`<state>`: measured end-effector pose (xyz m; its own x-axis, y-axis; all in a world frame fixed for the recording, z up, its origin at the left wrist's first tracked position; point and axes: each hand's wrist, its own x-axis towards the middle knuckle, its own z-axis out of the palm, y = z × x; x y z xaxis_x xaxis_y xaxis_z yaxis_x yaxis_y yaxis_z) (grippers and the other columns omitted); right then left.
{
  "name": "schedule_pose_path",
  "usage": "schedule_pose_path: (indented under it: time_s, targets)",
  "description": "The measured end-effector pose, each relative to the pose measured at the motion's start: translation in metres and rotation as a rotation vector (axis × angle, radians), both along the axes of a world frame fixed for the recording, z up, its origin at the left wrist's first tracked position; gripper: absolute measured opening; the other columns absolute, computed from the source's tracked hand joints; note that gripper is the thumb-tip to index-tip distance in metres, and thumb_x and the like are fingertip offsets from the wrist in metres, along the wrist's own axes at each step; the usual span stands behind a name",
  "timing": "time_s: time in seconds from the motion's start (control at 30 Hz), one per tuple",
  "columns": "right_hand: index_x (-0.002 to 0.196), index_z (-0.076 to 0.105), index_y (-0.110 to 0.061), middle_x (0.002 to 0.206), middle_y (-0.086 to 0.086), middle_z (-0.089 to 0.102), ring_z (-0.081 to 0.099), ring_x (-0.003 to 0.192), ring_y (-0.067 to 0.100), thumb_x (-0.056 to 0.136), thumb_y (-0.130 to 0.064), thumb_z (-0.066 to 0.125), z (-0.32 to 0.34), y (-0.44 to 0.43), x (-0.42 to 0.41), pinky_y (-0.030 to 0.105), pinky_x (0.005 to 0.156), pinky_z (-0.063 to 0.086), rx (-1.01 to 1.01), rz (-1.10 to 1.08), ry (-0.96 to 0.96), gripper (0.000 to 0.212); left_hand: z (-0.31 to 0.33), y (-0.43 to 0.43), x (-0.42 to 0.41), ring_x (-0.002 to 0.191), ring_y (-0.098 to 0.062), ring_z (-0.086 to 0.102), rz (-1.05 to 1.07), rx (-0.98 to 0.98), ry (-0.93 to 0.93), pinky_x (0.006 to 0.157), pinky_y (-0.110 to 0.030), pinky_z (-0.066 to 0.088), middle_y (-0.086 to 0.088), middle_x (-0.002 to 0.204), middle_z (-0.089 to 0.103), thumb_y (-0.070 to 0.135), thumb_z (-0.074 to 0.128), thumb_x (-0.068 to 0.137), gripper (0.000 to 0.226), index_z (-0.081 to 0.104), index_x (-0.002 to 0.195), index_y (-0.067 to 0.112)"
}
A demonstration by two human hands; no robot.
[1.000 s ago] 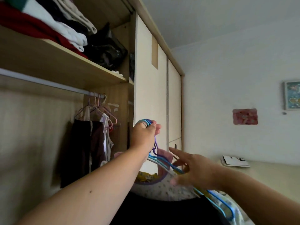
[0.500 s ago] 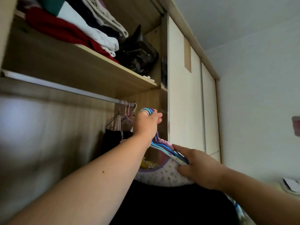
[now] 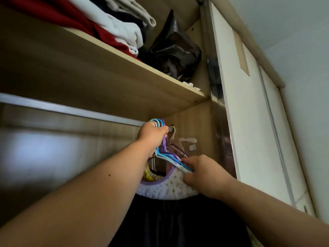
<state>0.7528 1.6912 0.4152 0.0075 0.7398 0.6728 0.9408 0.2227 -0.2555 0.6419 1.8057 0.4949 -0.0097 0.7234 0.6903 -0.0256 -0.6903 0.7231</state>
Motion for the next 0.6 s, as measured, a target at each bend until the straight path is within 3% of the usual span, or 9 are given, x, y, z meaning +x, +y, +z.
schedule_pose_path:
  time_s: [0.1,0.2,0.27,0.33,0.4,0.47,0.6]
  targets:
    - [0.109,0.068,-0.019,0.091,0.003,0.067,0.062,0.086,0.021,0.076,-0.020,0.060,0.020,0.036,-0.003,0.020,0.064,0.036,0.052,0.007,-0.050,0.034,0.014,0.034,-0.005,0.087,-0.028,0.069,0.159,0.034,0.052,0.083,-0.042,0.056,-0.013,0.089,0.071,0.022,0.066,0.085,0.017,0.068,0.091,0.006]
    - [0.107,0.069,-0.018,0.093,0.005,0.069,0.063,0.091,0.022,0.075,-0.019,0.061,0.039,0.069,-0.005,0.019,0.067,0.038,0.077,0.050,-0.015,0.033,0.033,0.058,-0.012,0.062,-0.015,0.063,0.301,0.084,0.128,0.058,-0.020,0.052,0.000,0.063,0.064,0.020,0.065,0.086,0.016,0.061,0.074,0.010]
    - [0.100,0.070,-0.017,0.091,0.006,0.069,0.064,0.089,0.023,0.074,-0.020,0.061,0.053,0.090,-0.007,0.021,0.068,0.040,0.078,0.073,0.024,0.028,0.048,0.071,-0.016,0.071,-0.018,0.065,0.369,0.111,0.161,0.065,-0.020,0.053,-0.005,0.075,0.067,0.018,0.064,0.087,0.011,0.064,0.086,0.008]
    - [0.098,0.071,-0.015,0.090,0.007,0.070,0.065,0.088,0.024,0.074,-0.020,0.062,0.070,0.109,-0.007,0.022,0.067,0.043,0.082,0.093,0.055,0.026,0.065,0.084,-0.017,0.082,-0.021,0.068,0.243,0.094,0.108,0.068,-0.026,0.055,-0.012,0.090,0.069,0.008,0.060,0.089,0.012,0.063,0.099,0.001]
    - [0.098,0.071,-0.014,0.089,0.008,0.069,0.064,0.087,0.023,0.075,-0.019,0.063,0.083,0.126,-0.008,0.022,0.065,0.042,0.085,0.110,0.071,0.025,0.080,0.095,-0.017,0.079,-0.020,0.066,0.132,0.071,0.071,0.063,-0.023,0.054,-0.014,0.090,0.065,0.000,0.057,0.090,0.007,0.061,0.096,0.002]
    - [0.096,0.071,-0.014,0.086,0.006,0.066,0.063,0.084,0.022,0.076,-0.020,0.062,0.094,0.143,-0.007,0.021,0.063,0.039,0.080,0.126,0.099,0.023,0.092,0.111,-0.015,0.088,-0.027,0.066,0.132,0.078,0.076,0.077,-0.033,0.054,-0.017,0.094,0.065,0.000,0.059,0.089,0.007,0.062,0.095,-0.001]
    - [0.094,0.069,-0.011,0.084,0.007,0.061,0.062,0.084,0.023,0.076,-0.019,0.061,0.105,0.174,-0.009,0.022,0.064,0.038,0.055,0.126,0.136,0.021,0.108,0.141,-0.017,0.098,-0.032,0.062,0.569,0.191,0.425,0.079,-0.033,0.045,-0.018,0.104,0.066,0.020,0.065,0.087,0.029,0.065,0.108,-0.001]
